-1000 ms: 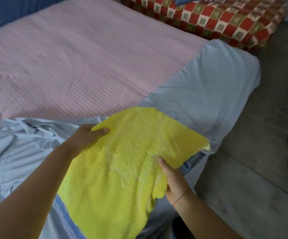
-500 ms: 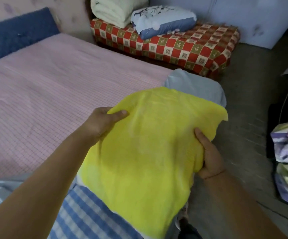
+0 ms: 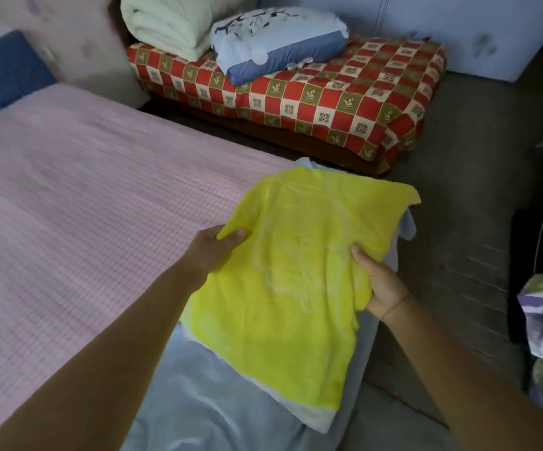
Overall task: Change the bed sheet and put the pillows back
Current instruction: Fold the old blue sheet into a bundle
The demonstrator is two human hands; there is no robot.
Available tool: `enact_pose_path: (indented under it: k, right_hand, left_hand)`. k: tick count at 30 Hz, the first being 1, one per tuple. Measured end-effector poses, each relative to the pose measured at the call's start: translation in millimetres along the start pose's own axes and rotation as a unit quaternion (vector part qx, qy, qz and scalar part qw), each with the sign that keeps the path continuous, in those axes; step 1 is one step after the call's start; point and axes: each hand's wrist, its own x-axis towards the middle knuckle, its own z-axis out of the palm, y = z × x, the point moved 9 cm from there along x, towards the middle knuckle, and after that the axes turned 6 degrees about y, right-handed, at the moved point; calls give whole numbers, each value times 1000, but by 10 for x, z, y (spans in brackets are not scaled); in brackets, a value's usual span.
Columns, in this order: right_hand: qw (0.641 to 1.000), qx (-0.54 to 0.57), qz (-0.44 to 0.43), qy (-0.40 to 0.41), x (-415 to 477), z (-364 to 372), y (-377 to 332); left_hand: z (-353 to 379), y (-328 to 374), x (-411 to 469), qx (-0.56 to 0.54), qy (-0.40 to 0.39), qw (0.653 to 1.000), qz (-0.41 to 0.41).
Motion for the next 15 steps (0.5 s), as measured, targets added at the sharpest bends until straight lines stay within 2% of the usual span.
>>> enact_pose_path:
  k: [2, 4, 6, 8, 15]
  right_hand:
    - [999, -41, -11, -12, 373, -49, -116]
    - [995, -89, -27, 20, 759, -210, -188]
    - [983, -173, -21, 51, 1061, -376, -147]
    - [968, -243, 13, 56, 1214, -493, 32]
    - [956, -271, 70, 92, 1012, -493, 553]
  left_hand:
    - [182, -24, 366, 2, -1, 1000, 14]
    - [396, -94, 735, 31, -22, 999, 38]
    - [623, -173, 983, 118, -45, 990, 55]
    - [810, -249, 1046, 160, -48, 985, 40]
    - [970, -680, 837, 147, -84, 986, 1]
